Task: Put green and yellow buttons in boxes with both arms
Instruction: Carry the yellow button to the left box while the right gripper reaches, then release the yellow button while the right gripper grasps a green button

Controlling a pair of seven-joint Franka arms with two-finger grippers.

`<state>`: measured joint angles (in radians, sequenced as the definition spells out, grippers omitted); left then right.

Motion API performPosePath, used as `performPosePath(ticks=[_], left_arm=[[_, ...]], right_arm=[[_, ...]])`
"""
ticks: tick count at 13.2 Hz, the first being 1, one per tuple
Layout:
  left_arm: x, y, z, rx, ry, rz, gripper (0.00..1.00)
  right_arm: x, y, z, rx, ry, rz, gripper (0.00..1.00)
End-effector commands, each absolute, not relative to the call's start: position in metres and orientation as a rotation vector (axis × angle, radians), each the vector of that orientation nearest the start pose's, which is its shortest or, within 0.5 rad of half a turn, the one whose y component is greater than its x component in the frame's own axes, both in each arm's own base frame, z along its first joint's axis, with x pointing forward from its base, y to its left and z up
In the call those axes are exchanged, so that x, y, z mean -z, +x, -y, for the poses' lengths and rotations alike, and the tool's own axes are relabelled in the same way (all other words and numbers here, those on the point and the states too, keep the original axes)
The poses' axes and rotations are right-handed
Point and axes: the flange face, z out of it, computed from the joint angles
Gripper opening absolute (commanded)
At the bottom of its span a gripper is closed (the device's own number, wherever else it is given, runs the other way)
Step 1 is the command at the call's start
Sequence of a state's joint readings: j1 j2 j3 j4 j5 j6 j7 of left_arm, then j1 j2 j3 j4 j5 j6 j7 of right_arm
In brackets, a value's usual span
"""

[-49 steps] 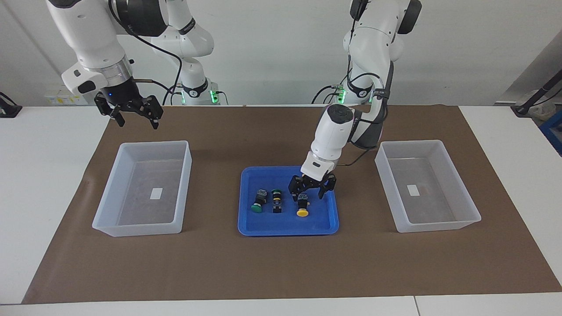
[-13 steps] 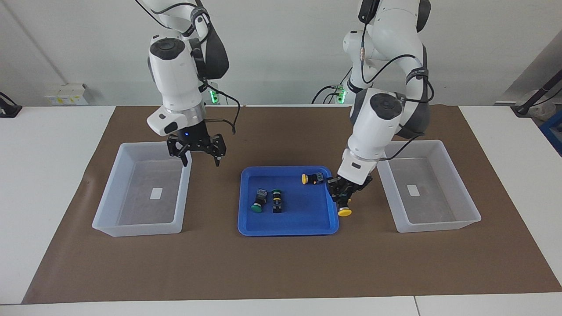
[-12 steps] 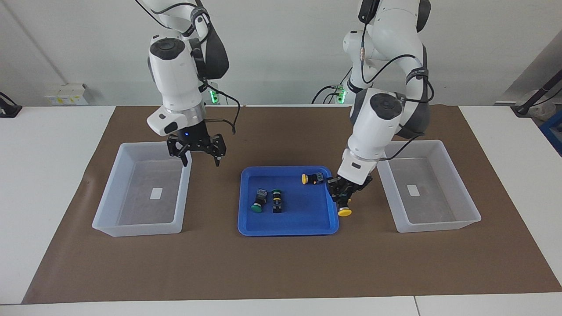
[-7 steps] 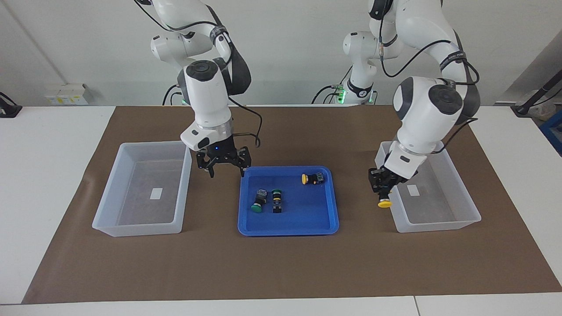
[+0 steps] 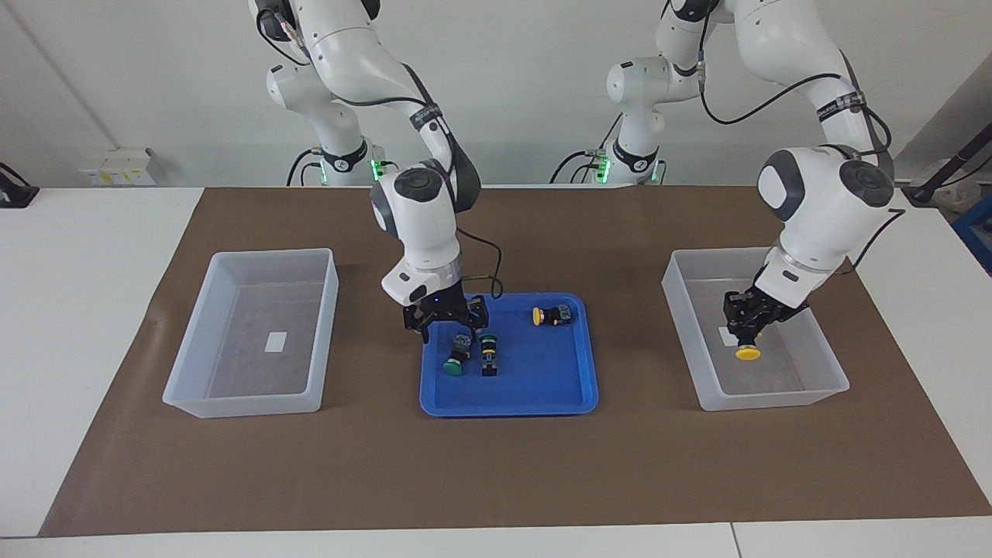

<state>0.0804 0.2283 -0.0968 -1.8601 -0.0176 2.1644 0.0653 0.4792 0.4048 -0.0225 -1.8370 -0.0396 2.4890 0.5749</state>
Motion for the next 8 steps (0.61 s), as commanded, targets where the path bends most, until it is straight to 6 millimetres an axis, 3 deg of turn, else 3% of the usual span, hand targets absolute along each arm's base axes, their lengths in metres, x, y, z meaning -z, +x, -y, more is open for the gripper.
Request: performPosePath(ticks=[1,2,5,7,8], left_arm=[[-0.393,0.592,-0.003,0.163,-3.165,-0.087,0.00],[-0.385,0.591,-0.003,0.180,-3.164,-0.084,0.00],[-0.354,0.585,-0.005,0.253,-3.157,-0.069,0.00],[-0.343,0.585,-0.004,0.255,-3.160,-0.049,0.00],[-0.343,0.586,-0.004,0.255,-3.160,-0.049,0.19]], right_arm=[[-0.324,0.593,-0.297,0.370,-3.022,-0.173,0.90],[-0.319,0.593,-0.297,0.364,-3.023,-0.184,0.83],[-0.298,0.581,-0.301,0.380,-3.002,-0.215,0.74],[-0.295,0.579,-0.301,0.381,-3.000,-0.217,0.69],[-0.295,0.579,-0.301,0.382,-2.998,-0.219,0.67]])
